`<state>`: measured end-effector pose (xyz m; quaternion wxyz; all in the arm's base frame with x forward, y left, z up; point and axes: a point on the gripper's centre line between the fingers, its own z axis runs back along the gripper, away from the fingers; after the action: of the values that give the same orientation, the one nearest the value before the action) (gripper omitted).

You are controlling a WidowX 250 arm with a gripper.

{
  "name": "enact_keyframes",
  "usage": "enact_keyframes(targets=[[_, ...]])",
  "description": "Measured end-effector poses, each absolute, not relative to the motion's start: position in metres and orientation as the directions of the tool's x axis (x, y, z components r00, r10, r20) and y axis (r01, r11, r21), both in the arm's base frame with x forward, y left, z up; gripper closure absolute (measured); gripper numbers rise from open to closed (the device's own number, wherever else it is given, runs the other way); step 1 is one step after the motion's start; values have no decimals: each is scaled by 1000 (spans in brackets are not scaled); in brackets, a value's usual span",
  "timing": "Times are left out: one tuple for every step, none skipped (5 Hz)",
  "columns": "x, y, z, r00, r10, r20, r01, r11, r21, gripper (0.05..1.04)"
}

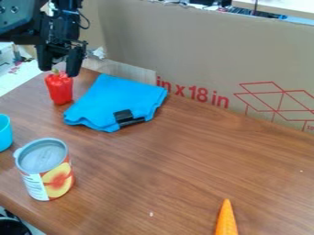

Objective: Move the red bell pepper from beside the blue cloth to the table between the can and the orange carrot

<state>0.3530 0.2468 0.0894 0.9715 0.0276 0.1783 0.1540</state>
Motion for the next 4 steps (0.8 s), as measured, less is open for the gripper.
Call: enact_keyframes(targets=[[348, 257, 84, 874, 337, -351, -321, 941, 105, 135], [347, 258, 85, 874, 339, -349, -324, 940, 103, 418], [348, 257, 85, 875, 338, -347, -327, 940, 93, 705], [349, 255, 86, 876, 335, -347, -327, 941, 81, 883]])
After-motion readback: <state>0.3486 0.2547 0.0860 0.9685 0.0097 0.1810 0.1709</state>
